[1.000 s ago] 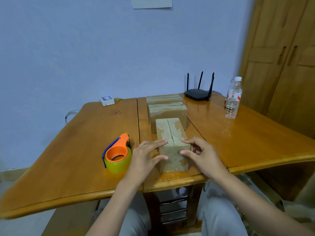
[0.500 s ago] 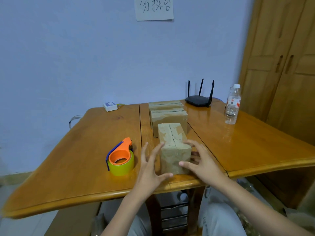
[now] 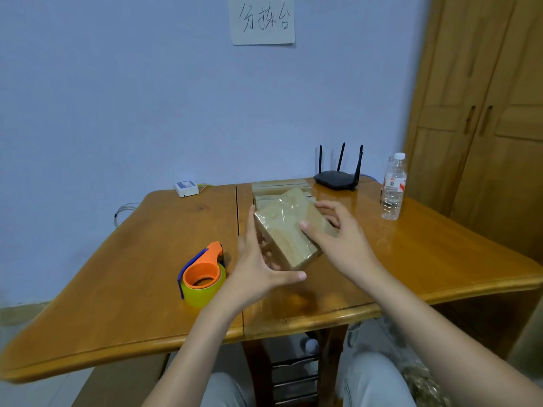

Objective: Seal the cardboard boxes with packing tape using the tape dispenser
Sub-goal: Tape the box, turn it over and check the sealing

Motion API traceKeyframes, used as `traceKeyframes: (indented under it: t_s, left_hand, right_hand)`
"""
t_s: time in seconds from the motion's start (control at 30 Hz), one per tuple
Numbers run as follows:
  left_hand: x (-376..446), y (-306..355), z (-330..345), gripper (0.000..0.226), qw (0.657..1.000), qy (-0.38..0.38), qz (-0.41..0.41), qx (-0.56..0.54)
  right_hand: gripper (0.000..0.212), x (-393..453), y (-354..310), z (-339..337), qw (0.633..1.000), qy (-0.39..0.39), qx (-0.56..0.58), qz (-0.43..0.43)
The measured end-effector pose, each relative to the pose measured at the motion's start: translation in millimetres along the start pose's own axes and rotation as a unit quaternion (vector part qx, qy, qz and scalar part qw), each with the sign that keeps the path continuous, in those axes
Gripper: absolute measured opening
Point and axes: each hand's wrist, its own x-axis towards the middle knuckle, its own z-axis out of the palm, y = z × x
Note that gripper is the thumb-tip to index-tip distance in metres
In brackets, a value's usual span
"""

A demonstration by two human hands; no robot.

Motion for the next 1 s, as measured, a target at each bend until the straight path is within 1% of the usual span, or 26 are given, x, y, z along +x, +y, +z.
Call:
traceKeyframes:
  t_s: [0.07,0.17,0.27,0.33,0.4,0.47,0.53,0.6,0.7,0.73,0.77,0.83,0.9,0.97,1.0]
  left_hand:
    - [7,8,-2,0.153,0.999,0.021,0.008,0.038]
    - [18,12,-4,0.149,0.998,0.058,0.031,0.025]
    - [31,17,-13,0.141,0.995,0.083,0.048,-0.030]
    - [36,23,-23,0.132,0.991,0.096,0.041,-0.084]
    - [43,28,-32,0.117,0.984,0.111,0.028,-0.137]
    - [50,28,-38,0.103,0.966,0.139,-0.005,-0.220]
    - [53,26,-39,0.092,0.934,0.160,-0.058,-0.314]
    - [52,21,-35,0.080,0.900,0.157,-0.125,-0.388]
    - [48,17,-24,0.045,0.859,0.139,-0.207,-0.447]
    - [48,14,-22,0.040,0.849,0.134,-0.235,-0.455]
    - [48,12,-21,0.041,0.840,0.128,-0.261,-0.458]
    - [47,7,-21,0.048,0.837,0.098,-0.301,-0.447]
    - [48,4,-22,0.058,0.849,0.061,-0.317,-0.418]
    - [50,0,-22,0.064,0.876,0.041,-0.313,-0.365]
    - [50,-2,-21,0.071,0.897,0.039,-0.309,-0.313]
  right_hand:
    - [0.042,12,-14,0,1.000,-0.026,-0.010,-0.007]
    - [0.039,28,-28,1,0.998,-0.053,-0.019,-0.024]
    - [0.034,42,-44,-8,0.998,-0.055,-0.002,-0.035]
    - [0.031,53,-50,-18,0.997,-0.075,0.016,-0.012]
    - [0.033,60,-49,-27,0.994,-0.108,0.002,0.017]
    - [0.050,62,-36,-32,0.990,-0.129,-0.052,0.036]
    - [0.069,61,-19,-31,0.982,-0.143,-0.117,0.039]
    - [0.089,57,-6,-27,0.971,-0.177,-0.157,0.037]
    - [0.126,55,4,-20,0.947,-0.223,-0.228,0.036]
    - [0.134,54,5,-19,0.937,-0.240,-0.252,0.042]
    - [0.139,53,4,-17,0.924,-0.256,-0.280,0.046]
    - [0.138,51,6,-14,0.908,-0.273,-0.316,0.046]
    - [0.127,52,9,-13,0.914,-0.251,-0.316,0.050]
    - [0.109,51,12,-14,0.925,-0.212,-0.309,0.056]
    - [0.100,49,15,-16,0.932,-0.191,-0.302,0.061]
